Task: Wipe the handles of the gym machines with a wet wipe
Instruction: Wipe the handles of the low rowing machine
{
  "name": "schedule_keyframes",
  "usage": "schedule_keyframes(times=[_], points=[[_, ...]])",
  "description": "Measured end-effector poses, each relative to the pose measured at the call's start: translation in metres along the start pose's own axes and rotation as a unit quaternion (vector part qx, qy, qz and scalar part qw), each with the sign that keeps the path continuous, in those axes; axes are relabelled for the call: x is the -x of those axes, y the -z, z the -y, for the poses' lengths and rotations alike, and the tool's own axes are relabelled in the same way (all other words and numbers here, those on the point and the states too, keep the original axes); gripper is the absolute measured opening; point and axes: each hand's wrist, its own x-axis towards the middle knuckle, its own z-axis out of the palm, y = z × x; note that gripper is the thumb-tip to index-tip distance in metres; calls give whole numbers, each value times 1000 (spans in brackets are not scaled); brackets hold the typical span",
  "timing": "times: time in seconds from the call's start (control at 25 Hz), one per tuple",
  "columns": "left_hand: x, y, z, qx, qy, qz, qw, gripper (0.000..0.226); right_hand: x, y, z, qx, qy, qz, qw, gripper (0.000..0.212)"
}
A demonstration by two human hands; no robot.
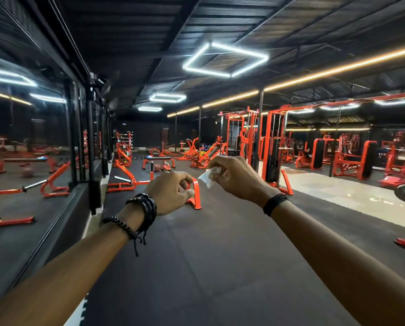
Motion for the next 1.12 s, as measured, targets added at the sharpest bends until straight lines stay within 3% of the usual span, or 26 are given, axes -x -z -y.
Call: schedule_keyframes(times=[0.2,0.48,0.72,0.96,1.12], points=[[-65,-23,66,-31,-26,-5,999,29,-60,-56,-47,0,-12,-13,1000,14],[-173,-89,253,-26,-30,-10,999,30,-161,-214,-139,38,-10,31,999,17],[-306,-138,442,-5,22,23,999,31,-300,-383,-240,15,-52,35,998,16],[-404,-235,626,-6,65,51,997,29,-409,-575,-339,-35,-54,55,996,14],[-490,-272,743,0,95,51,994,31,-503,-686,-410,-106,-55,11,993,13]])
